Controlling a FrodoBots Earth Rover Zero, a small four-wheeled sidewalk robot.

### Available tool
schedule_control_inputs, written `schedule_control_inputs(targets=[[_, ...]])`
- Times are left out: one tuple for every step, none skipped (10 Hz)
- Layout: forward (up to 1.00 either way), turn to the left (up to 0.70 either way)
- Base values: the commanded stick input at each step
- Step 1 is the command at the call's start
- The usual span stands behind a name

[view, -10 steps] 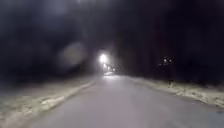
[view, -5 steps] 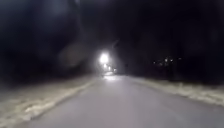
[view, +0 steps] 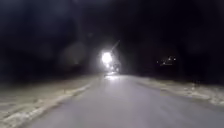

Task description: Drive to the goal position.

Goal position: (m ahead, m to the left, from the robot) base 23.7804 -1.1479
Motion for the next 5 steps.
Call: schedule_control_inputs(targets=[[1.00,0.07],[1.00,0.06],[1.00,0.05],[1.00,0.04],[1.00,0.03]])
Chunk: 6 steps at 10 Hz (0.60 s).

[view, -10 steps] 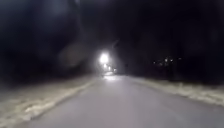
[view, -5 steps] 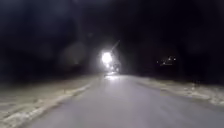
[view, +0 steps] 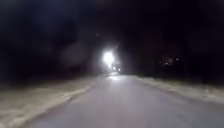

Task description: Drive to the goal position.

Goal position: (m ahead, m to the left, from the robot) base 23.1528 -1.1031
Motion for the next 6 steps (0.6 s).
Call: schedule_control_inputs(targets=[[1.00,0.02],[1.00,0.01],[1.00,0.00],[1.00,0.00],[1.00,0.00],[1.00,0.00]])
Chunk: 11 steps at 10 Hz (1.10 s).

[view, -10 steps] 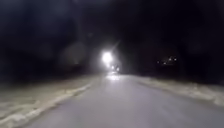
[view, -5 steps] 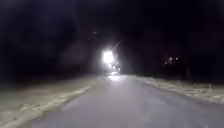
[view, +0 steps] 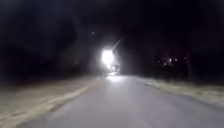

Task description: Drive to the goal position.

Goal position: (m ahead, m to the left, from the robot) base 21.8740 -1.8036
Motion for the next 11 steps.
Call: schedule_control_inputs(targets=[[1.00,0.00],[1.00,0.00],[1.00,0.00],[1.00,0.00],[1.00,0.00],[1.00,0.00],[1.00,0.00],[1.00,0.00],[1.00,0.00],[1.00,0.01],[1.00,0.03]])
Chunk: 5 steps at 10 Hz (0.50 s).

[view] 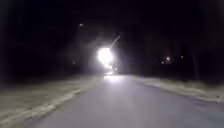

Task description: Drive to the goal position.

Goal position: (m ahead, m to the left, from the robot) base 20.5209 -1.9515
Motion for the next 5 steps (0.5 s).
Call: schedule_control_inputs(targets=[[1.00,0.06],[1.00,0.10],[1.00,0.10],[1.00,0.09],[1.00,0.07]])
